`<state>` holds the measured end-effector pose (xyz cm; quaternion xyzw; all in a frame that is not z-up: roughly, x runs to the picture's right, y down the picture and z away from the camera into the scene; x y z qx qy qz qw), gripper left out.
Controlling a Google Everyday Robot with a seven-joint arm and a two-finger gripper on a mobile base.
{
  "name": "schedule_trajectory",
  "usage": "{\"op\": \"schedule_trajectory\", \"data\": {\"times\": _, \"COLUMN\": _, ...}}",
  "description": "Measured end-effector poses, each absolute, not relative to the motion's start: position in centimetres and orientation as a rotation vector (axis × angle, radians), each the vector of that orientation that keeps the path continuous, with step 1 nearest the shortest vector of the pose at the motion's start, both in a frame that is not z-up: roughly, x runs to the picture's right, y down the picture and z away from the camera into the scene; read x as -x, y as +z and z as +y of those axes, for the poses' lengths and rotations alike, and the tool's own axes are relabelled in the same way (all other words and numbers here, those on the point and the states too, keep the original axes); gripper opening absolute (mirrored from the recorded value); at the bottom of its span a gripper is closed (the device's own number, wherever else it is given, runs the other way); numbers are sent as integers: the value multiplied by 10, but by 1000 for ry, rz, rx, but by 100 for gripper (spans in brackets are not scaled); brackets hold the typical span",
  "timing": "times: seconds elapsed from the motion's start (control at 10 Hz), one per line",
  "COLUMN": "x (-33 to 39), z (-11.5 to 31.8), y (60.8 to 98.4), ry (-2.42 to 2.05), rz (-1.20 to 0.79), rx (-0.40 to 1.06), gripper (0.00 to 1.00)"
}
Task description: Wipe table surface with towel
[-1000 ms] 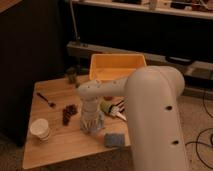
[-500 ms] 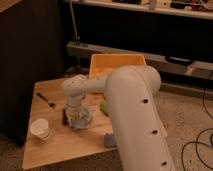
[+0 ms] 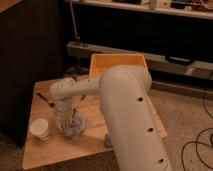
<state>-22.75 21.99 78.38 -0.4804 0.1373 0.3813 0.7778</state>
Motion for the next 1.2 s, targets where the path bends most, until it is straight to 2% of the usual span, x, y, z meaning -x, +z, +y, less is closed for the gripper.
{"op": "schedule_trajectory", "data": {"times": 0.6, "x": 112, "z": 271, "y": 741, "ry": 820, "rz": 418, "rx": 1050, "gripper": 0}}
{"op": "schedule_trajectory", "data": {"times": 0.9, "x": 72, "z": 262, "y": 754, "ry": 887, "rz": 503, "rx": 991, "gripper": 0}}
{"op": "schedule_trajectory", "data": {"times": 1.2, "x": 69, "z": 245, "y": 779, "ry": 936, "rz": 539, "rx": 946, "gripper": 0}}
